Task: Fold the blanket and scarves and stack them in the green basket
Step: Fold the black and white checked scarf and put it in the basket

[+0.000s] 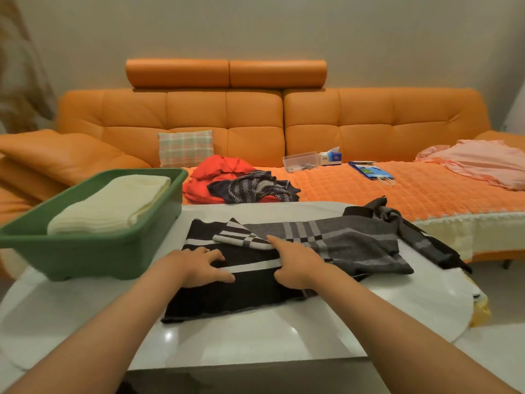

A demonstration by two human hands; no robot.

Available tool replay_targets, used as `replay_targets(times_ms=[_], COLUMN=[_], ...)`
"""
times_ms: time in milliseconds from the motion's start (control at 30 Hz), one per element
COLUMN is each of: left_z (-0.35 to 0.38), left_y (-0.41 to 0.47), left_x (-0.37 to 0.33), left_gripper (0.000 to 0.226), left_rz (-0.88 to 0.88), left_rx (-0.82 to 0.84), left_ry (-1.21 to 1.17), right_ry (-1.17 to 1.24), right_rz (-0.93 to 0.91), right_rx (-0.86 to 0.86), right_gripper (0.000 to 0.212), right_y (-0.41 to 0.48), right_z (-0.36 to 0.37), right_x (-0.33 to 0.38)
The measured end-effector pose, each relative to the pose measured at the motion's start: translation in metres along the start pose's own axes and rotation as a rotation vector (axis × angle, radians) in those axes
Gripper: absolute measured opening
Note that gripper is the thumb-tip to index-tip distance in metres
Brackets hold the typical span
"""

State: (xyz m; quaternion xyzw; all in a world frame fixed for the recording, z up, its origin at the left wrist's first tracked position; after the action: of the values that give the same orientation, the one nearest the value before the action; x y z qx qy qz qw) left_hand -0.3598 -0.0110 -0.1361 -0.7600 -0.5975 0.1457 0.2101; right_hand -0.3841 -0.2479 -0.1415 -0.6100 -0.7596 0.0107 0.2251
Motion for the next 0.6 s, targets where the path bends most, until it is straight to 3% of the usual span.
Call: replay_targets(times_ms=[100,300,367,433,500,600], left_z=[-0.013,-0.019,-0.021,-0.022,-0.023,-0.019], left_y=[0.004,0.043,0.055,0.066,0.076,0.092], left_x=[0.001,0.007,0.011,0.012,0.013,0.016], left_gripper=[0.048,0.027,0.016,0.009,0.016,0.054], left_rz=[-0.010,0.119,0.140,0.173,0.199,0.171], left_rx=[-0.214,-0.514,-0.566,-0.632,-0.663,-0.505], left_ry=[0.072,-0.228,-0.310,-0.362,-0.396,-0.346], right_ry=[-0.181,-0.379,-0.363,-0.204,0.036,0.166], right_rz=[0.045,-0.012,-0.017,0.089,0.282,0.487], right_rx=[-0.099,-0.316,-0.360,-0.427,-0.438,-0.224], right_gripper=[0.072,0.048,0.033,0.030,0.028,0.022], right_y=[0.025,0.071,0.081,0.087,0.092,0.090], right_z=[-0.002,-0.003,-0.007,-0.015,-0.024,-0.032], right_x=[0.022,0.047,0.046,0.037,0.020,-0.002])
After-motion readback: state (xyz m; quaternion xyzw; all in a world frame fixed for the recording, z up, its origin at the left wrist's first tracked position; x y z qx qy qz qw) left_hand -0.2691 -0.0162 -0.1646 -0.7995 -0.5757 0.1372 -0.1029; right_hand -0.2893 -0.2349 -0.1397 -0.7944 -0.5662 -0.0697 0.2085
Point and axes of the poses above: each hand's wrist, its own y-axis towards the middle knuckle, its own z-axis out of the palm, x = y × z, the point moved 3 cm from there along y, towards the middle knuckle, and after that the axes turned 9 degrees about x, right-handed, at the moved point
